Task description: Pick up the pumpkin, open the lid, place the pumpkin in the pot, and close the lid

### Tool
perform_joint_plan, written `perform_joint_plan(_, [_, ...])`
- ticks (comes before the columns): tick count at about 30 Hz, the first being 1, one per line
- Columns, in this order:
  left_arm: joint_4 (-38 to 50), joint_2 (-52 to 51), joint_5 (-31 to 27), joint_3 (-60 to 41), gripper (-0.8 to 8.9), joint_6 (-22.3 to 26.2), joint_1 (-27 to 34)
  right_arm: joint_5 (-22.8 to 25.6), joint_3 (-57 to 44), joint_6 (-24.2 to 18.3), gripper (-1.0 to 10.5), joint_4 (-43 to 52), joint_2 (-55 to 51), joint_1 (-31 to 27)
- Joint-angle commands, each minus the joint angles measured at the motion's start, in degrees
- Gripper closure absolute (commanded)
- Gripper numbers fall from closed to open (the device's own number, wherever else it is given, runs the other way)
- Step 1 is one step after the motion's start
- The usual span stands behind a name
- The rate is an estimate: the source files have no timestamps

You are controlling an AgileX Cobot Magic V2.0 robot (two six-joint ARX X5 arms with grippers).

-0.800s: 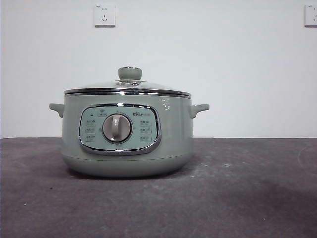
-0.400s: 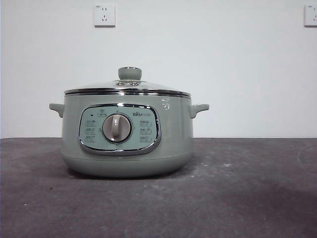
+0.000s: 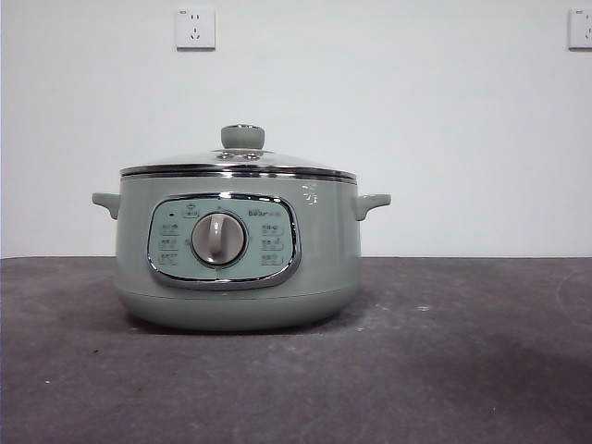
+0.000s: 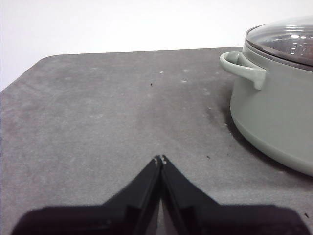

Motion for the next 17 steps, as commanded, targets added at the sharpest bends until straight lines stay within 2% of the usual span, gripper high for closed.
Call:
perform_joint_plan(1, [0.0,-0.2,0.1,-0.9,8.17,-0.4,0.2,0.2,-0.5,0.7,9.5,-0.6,-0.2,0.0])
perform_joint_plan(17, [0.0,-0.2,0.1,-0.9,8.17,-0.4,0.2,0.2,-0.5,0.7,9.5,-0.6,-0.2,0.0])
